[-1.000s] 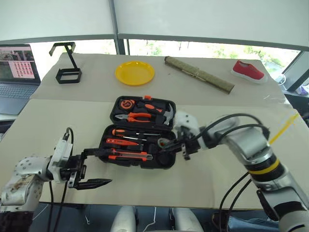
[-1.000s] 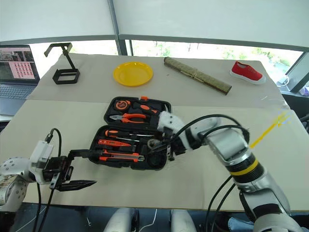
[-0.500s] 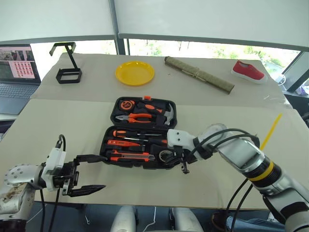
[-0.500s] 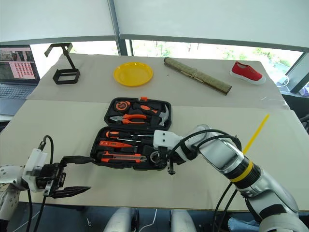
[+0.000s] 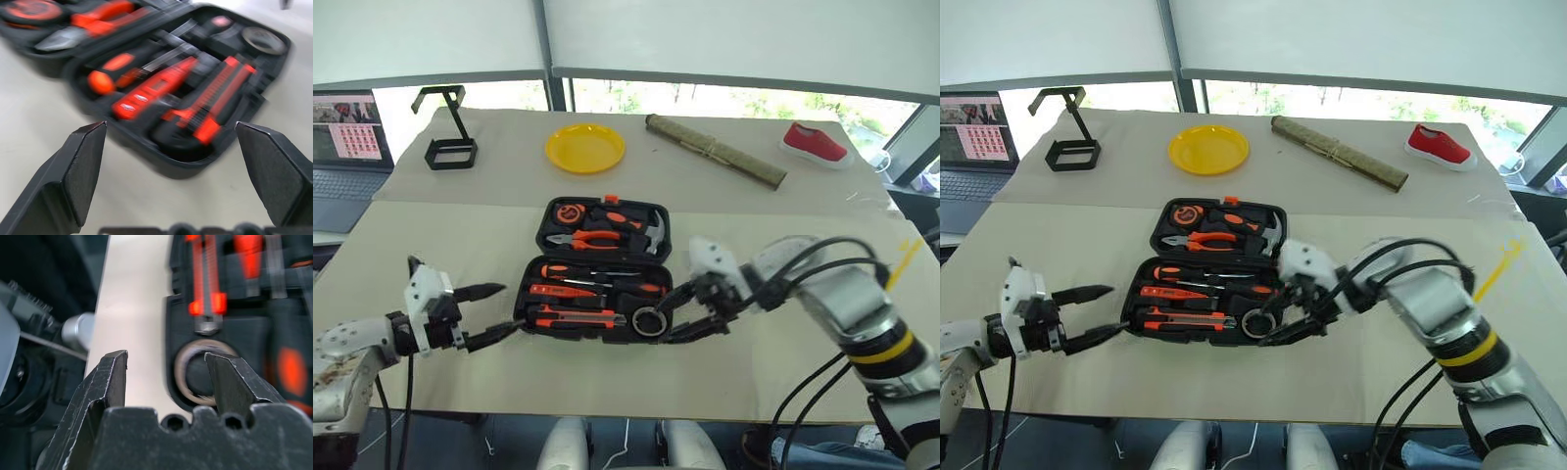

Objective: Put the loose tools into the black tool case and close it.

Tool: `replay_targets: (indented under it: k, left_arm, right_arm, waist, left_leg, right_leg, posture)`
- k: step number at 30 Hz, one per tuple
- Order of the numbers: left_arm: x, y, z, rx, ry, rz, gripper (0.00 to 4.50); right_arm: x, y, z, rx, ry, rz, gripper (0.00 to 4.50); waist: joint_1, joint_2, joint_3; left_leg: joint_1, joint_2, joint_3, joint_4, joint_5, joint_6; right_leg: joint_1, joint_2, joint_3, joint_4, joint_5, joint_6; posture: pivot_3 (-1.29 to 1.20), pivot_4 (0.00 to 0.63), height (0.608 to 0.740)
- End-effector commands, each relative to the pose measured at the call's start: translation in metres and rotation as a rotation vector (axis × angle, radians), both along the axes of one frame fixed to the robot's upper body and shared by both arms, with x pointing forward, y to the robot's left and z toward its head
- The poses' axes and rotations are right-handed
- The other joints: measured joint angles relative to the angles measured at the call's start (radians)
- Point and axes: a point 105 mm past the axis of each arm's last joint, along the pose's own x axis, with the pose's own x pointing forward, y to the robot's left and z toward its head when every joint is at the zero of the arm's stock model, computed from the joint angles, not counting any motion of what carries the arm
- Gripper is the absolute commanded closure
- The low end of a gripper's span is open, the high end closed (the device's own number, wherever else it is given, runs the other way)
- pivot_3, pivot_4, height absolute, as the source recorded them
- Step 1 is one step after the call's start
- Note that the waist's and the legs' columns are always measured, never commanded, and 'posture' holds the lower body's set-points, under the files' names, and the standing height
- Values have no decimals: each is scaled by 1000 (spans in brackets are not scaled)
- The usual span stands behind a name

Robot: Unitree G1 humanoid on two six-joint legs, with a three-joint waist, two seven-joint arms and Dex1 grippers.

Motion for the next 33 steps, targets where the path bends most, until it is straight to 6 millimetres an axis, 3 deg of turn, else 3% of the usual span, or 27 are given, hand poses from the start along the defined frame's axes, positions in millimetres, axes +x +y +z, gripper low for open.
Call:
replay_targets:
  k: [1,3,8,10,15,18,26,33]
  left_arm:
    - [23,13,6,-8,-41,143,1460]
    - [34,11,2,4,-24,182,2173]
    - [54,-13,-15,24,24,177,4101]
    - [64,-22,-22,51,22,180,4500]
    - [91,-36,-29,122,-1,170,4500]
    - [92,-50,-33,155,-7,93,4500]
    - [71,-68,-42,107,63,-74,4500]
    - [49,-74,-48,77,95,-98,4500]
  right_arm:
    - [35,-23,-1,77,-129,-187,1735]
    - [51,-28,-7,97,-199,-256,2118]
    - [74,-24,-27,71,-349,-294,3952]
    - [82,-17,-30,94,-375,-315,4492]
    - [97,-7,-41,69,-418,-328,4492]
    - [98,3,-41,89,-422,-305,4492]
    - [80,4,-47,107,-372,-244,4492]
    - [65,-2,-49,112,-339,-253,4492]
  waist:
    - [-1,0,0]
    - [-2,0,0]
    - [-5,0,0]
    - [-5,0,0]
    - [-3,0,0]
    - [-1,0,0]
    - [-3,0,0]
    - [-2,0,0]
  left_leg:
    - [0,0,0,0,0,0]
    - [1,-1,1,0,0,0]
    - [-1,-1,1,0,0,-1]
    - [-1,-1,1,0,0,-1]
    - [0,-2,1,1,1,-2]
    - [0,-3,1,2,1,-2]
    - [0,-2,1,2,1,-2]
    - [0,-2,1,2,1,-1]
  right_leg:
    - [0,0,0,0,0,0]
    - [0,0,1,0,0,0]
    - [-1,0,1,1,0,0]
    - [-1,0,1,1,0,0]
    - [-2,0,2,7,0,0]
    - [-2,-1,2,7,0,0]
    - [-1,-1,1,9,0,0]
    - [0,-1,1,9,0,0]
  posture:
    - [0,150,740]
    - [0,150,740]
    - [0,150,740]
    - [0,150,740]
    - [0,150,740]
    - [0,150,740]
    - [0,150,740]
    - [0,150,740]
